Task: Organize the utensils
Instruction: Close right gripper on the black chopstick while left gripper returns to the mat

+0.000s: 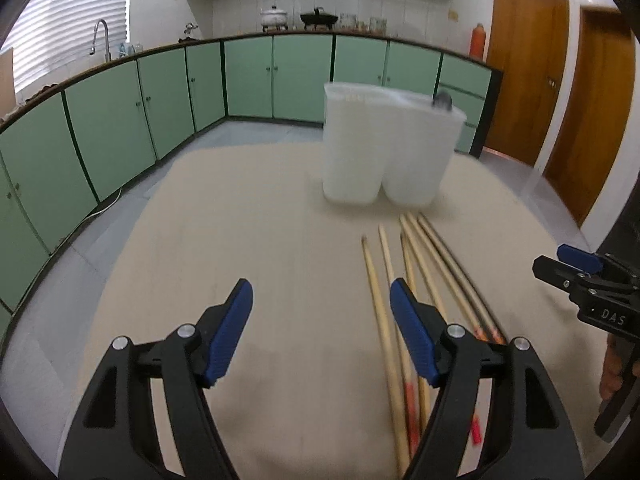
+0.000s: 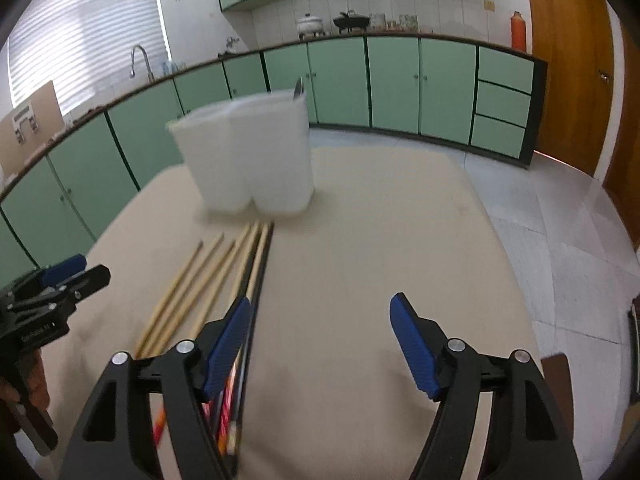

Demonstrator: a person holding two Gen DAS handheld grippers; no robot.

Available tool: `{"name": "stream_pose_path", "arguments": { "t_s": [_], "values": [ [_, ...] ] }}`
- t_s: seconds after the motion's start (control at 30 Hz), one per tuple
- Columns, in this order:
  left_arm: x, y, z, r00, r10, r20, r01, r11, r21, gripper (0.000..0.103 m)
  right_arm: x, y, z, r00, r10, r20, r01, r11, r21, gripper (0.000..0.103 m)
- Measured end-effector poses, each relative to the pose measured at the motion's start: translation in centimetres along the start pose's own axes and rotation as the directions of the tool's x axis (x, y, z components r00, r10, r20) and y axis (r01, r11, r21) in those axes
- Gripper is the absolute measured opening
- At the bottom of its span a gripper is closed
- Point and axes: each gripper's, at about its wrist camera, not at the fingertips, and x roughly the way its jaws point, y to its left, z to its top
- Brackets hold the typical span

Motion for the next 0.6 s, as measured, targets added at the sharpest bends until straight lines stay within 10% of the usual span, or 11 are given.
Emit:
{"name": "stream_pose_path", "arguments": {
  "t_s": [0.6],
  "values": [
    [-2.3, -1.9, -5.9, 0.996, -0.002, -0.092, 0.006, 0.999, 0.041, 0.07, -3.5, 3.0, -6.5, 0.998, 0.028, -0.062, -0.034, 0.996, -0.087, 0.051]
  ]
}}
